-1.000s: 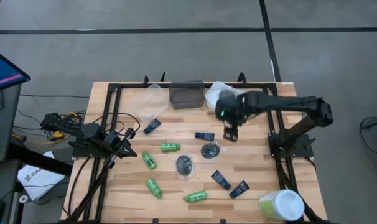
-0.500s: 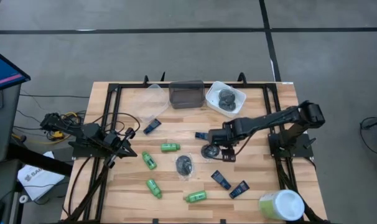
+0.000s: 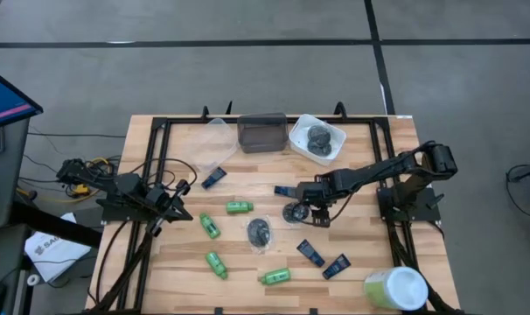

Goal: Pick & Place Travel size toiletries
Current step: Put the black hairbrush into the white bin

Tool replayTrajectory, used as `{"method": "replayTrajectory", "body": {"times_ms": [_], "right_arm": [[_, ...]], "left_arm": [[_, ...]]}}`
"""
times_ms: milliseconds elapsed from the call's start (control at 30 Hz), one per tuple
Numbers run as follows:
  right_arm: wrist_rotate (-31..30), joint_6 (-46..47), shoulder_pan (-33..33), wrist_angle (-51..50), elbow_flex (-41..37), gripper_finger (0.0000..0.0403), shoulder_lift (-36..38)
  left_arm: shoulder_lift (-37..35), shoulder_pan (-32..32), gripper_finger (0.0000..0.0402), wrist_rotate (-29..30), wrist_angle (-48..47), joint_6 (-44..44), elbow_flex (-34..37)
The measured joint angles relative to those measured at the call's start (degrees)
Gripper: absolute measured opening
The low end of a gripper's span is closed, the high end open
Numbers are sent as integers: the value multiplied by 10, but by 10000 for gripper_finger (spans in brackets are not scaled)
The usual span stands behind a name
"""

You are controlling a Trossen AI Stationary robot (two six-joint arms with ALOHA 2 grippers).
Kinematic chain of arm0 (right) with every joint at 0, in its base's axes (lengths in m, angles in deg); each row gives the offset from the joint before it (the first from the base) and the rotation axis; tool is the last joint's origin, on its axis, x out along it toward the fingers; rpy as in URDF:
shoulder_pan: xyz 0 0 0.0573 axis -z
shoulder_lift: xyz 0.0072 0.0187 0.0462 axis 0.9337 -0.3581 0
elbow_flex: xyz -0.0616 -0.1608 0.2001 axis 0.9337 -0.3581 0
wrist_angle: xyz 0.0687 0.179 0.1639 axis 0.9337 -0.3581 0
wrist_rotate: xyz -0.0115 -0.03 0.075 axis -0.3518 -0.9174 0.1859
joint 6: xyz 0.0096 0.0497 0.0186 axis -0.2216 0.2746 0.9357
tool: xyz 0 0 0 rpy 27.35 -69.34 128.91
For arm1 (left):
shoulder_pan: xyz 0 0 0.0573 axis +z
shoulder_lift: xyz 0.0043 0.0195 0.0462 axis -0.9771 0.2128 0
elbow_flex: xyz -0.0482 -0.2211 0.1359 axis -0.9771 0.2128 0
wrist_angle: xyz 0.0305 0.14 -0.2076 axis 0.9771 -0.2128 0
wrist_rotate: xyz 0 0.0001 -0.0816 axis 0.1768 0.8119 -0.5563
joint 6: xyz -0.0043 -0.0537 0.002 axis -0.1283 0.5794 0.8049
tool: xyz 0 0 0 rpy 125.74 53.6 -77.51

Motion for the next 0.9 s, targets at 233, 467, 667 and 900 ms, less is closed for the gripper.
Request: {"method": "replayTrajectory", "body": {"times_ms": [233,467,667,900], "right_arm": [[15,3,-1,53,-27,240,0],[13,4,1,65,-37,223,0],[13,4,1,71,-37,154,0],[13,4,1,71,-37,59,0]], "left_arm": [[0,0,3,0,0,0,0],[0,0,3,0,1,0,0],[0,0,3,0,4,0,0],[0,0,3,0,9,0,0]]}}
